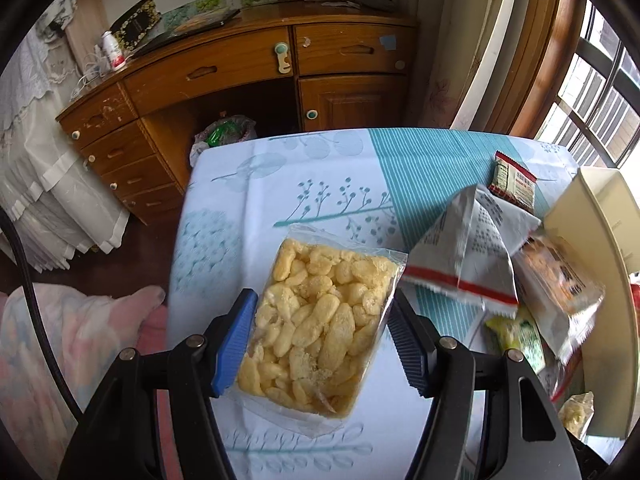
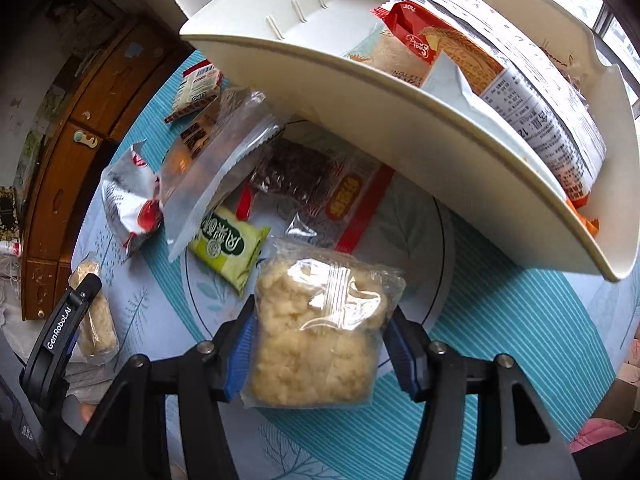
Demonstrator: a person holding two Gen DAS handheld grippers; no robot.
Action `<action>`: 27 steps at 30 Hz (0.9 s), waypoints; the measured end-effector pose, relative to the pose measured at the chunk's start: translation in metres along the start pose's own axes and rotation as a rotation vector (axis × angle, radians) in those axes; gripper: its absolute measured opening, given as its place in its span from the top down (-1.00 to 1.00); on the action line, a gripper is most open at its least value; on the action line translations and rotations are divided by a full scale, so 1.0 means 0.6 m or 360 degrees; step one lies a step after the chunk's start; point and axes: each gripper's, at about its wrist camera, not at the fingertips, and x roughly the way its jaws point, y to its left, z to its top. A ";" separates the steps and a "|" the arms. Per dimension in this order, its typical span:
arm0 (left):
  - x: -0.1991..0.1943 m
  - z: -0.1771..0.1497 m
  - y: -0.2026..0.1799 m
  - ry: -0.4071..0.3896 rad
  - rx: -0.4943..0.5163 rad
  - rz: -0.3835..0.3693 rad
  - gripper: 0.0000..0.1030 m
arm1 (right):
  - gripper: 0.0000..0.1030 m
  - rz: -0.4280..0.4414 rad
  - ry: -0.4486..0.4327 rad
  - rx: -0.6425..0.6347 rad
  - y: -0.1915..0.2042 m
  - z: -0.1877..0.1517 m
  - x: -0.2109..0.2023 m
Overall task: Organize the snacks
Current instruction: 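Grasp the clear yellow-cracker pack with the left tool while the right tool grasps the crumbly snack bag, then carry both clear packs into the white tray and release both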
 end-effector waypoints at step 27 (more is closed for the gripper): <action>-0.262 -0.172 -0.032 -0.0310 -0.0274 -0.0579 -0.24 | -0.14 0.0332 -0.0413 -0.0615 -0.129 -0.130 -0.194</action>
